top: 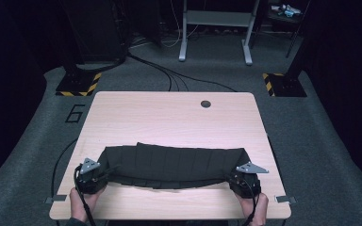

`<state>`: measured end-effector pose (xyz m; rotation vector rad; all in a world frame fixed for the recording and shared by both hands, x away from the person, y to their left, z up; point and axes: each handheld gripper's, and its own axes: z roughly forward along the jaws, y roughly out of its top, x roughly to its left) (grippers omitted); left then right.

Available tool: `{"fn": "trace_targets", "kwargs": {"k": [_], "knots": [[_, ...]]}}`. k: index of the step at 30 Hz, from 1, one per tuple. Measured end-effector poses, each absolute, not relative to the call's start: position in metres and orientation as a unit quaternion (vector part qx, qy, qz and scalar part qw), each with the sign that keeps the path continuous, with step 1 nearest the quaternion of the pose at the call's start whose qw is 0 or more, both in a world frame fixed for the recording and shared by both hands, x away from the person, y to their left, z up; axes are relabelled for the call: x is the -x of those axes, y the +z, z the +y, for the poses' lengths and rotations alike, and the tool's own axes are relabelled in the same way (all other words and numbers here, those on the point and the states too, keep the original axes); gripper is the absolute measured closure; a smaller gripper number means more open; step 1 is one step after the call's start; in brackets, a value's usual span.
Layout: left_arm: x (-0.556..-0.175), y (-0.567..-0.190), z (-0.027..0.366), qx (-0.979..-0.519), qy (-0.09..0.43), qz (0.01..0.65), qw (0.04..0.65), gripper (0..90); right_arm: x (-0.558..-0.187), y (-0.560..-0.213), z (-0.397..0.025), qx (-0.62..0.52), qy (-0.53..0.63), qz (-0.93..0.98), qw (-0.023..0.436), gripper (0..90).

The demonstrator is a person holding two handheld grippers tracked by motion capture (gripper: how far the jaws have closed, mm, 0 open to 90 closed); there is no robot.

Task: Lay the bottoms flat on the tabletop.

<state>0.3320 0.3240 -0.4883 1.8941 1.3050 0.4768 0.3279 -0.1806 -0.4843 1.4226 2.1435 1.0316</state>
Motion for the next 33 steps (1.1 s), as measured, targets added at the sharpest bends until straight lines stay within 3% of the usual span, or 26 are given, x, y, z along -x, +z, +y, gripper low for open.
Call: {"fn": "trace_targets", "kwargs": {"k": [10, 17, 26, 33], "knots": [[-0.316, -0.473, 0.324, -0.749, 0.189, 0.493, 0.401, 86.9, -0.312, -0.466, -0.188, -0.497, 0.385, 0.752, 0.196, 77.9], [-0.333, -0.453, 0.323, -0.746, 0.199, 0.485, 0.41, 87.2, -0.326, -0.444, -0.19, -0.49, 0.395, 0.75, 0.206, 78.6], [-0.389, -0.428, 0.323, -0.748, 0.199, 0.483, 0.409, 87.2, -0.381, -0.414, -0.188, -0.488, 0.384, 0.755, 0.211, 79.1], [-0.448, -0.425, 0.314, -0.745, 0.202, 0.508, 0.382, 86.5, -0.452, -0.408, -0.181, -0.519, 0.346, 0.756, 0.2, 77.8]]}}
